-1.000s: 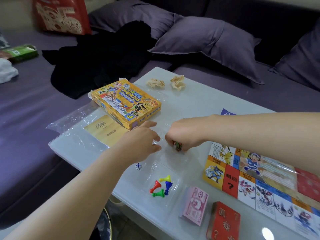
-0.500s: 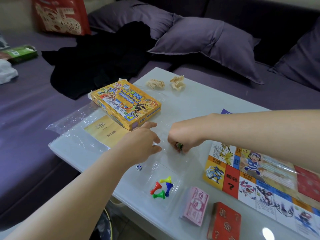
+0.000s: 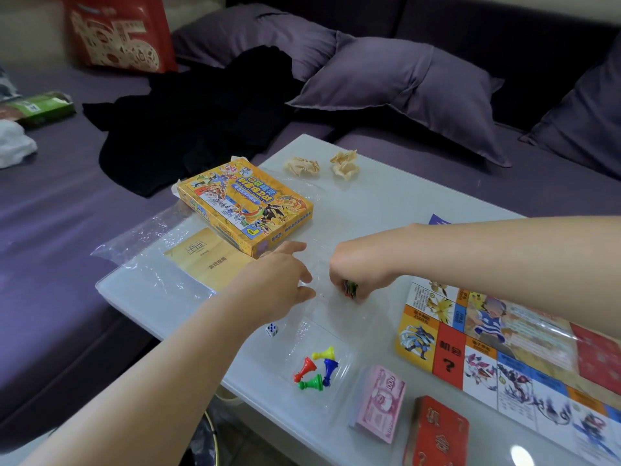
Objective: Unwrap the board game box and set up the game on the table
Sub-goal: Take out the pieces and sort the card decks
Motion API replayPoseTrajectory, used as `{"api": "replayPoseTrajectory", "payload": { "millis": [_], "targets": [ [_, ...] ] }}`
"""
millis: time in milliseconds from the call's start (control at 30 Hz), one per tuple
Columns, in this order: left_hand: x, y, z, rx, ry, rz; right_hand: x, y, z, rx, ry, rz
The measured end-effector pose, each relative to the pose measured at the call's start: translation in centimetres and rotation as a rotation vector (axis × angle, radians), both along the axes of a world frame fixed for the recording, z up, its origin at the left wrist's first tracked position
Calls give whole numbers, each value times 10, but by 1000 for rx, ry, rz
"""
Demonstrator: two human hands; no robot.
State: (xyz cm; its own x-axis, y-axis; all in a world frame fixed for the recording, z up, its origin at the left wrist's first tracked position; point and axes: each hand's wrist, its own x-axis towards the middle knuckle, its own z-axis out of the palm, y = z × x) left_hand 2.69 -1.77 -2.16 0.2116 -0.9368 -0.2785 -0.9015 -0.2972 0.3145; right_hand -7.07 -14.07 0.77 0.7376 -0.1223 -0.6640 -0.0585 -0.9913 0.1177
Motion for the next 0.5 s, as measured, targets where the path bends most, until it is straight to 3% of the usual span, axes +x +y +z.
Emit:
{"api": "replayPoseTrajectory", "payload": {
  "millis": [200, 400, 500],
  "targets": [
    [-2, 1, 1, 11, -8, 17, -7, -7, 9, 61, -98, -46],
    [0, 2, 2, 18, -34, 53, -24, -19, 28, 139, -330, -248],
    [-5, -3, 9, -81, -127, 101, -41, -26, 36, 209, -435, -403]
  ]
}}
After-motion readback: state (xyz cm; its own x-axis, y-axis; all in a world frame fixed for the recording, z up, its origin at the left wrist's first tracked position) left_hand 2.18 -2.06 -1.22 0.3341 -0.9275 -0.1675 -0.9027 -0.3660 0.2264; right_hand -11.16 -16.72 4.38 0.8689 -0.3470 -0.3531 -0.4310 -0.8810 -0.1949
